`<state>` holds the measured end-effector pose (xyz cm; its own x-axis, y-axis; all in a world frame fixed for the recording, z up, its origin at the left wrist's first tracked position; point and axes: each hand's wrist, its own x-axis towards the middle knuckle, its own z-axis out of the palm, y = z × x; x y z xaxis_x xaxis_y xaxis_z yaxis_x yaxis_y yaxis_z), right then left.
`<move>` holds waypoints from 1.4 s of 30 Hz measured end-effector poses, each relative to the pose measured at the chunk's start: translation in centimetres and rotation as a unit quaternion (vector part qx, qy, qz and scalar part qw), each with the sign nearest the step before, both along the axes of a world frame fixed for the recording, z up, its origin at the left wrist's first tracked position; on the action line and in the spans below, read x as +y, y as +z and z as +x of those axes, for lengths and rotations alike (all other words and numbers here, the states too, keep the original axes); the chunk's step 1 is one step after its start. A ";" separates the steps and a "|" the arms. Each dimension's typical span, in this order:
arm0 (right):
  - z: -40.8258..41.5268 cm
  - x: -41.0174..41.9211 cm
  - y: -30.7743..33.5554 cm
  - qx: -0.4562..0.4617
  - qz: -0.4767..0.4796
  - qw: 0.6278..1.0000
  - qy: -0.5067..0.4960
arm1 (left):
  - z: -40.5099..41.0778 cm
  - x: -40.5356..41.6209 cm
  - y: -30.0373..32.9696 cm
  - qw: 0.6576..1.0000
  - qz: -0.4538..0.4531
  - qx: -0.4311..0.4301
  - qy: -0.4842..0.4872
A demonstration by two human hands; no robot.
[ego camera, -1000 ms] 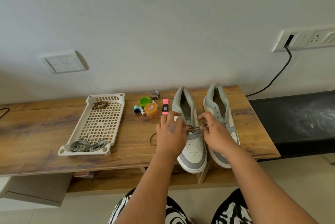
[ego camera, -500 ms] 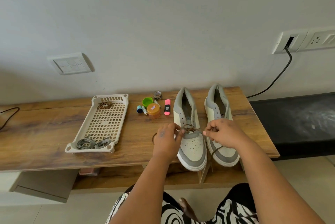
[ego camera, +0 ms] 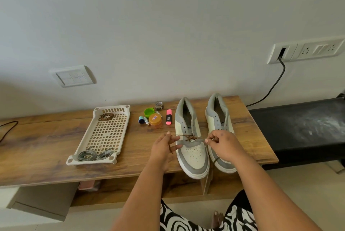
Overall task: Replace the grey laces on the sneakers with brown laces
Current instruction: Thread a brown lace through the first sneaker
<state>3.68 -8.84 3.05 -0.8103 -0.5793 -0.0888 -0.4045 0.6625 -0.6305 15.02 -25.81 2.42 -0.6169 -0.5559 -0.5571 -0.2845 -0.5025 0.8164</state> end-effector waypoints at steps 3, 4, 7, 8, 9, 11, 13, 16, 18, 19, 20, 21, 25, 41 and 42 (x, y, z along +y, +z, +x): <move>0.1 0.7 1.2 -0.004 0.005 1.000 -0.009 | 0.5 0.5 0.0 0.979 -0.178 -0.096 -0.022; 0.1 0.9 1.7 -0.010 -0.016 1.000 -0.019 | 0.8 0.7 0.0 0.961 -0.242 -0.132 -0.030; 0.4 1.2 3.5 -0.077 -0.180 0.978 -0.070 | 1.6 1.4 0.7 0.881 -0.392 -0.262 -0.050; 0.6 1.1 4.3 -0.097 -0.228 0.966 -0.078 | 1.7 1.8 1.0 0.835 -0.453 -0.304 -0.074; 0.9 0.9 4.9 -0.109 -0.257 0.957 -0.074 | 1.7 2.0 1.3 0.794 -0.509 -0.318 -0.096; 1.6 0.6 5.7 -0.111 -0.284 0.951 -0.057 | 1.5 2.7 1.5 0.756 -0.584 -0.265 -0.133; 2.4 0.2 6.1 -0.097 -0.276 0.955 -0.040 | 1.0 3.3 1.9 0.759 -0.602 -0.185 -0.166; 3.1 0.2 5.7 -0.057 -0.154 0.986 0.002 | 0.4 3.8 2.5 0.776 -0.579 -0.156 -0.197; 2.8 0.6 4.3 -0.035 -0.057 0.997 0.034 | 0.5 3.4 1.9 0.773 -0.563 -0.188 -0.225; 2.5 0.7 3.7 -0.046 -0.035 0.997 0.043 | 0.6 2.9 1.7 0.770 -0.552 -0.209 -0.244; 2.4 0.7 3.3 -0.063 -0.021 0.997 0.048 | 0.5 2.2 1.5 0.767 -0.538 -0.228 -0.266; 2.1 0.5 3.0 -0.076 -0.012 0.996 0.054 | 0.3 1.7 1.5 0.765 -0.523 -0.239 -0.289; 1.5 -0.8 2.4 -0.058 -0.030 0.996 0.052 | -1.2 1.1 1.9 0.725 -0.560 -0.237 -0.323; 1.3 -4.4 -0.4 0.100 -0.072 0.988 0.092 | -1.9 0.2 3.2 0.890 -0.386 -0.022 -0.242; 1.5 -4.7 -0.5 0.096 -0.086 0.987 0.092 | -1.7 0.1 3.9 0.908 -0.362 0.014 -0.211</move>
<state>5.21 -13.57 2.56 -0.6821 -0.7116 0.1684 -0.6306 0.4558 -0.6281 13.36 -25.70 6.33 -0.8682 -0.4816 -0.1195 -0.3002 0.3181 0.8993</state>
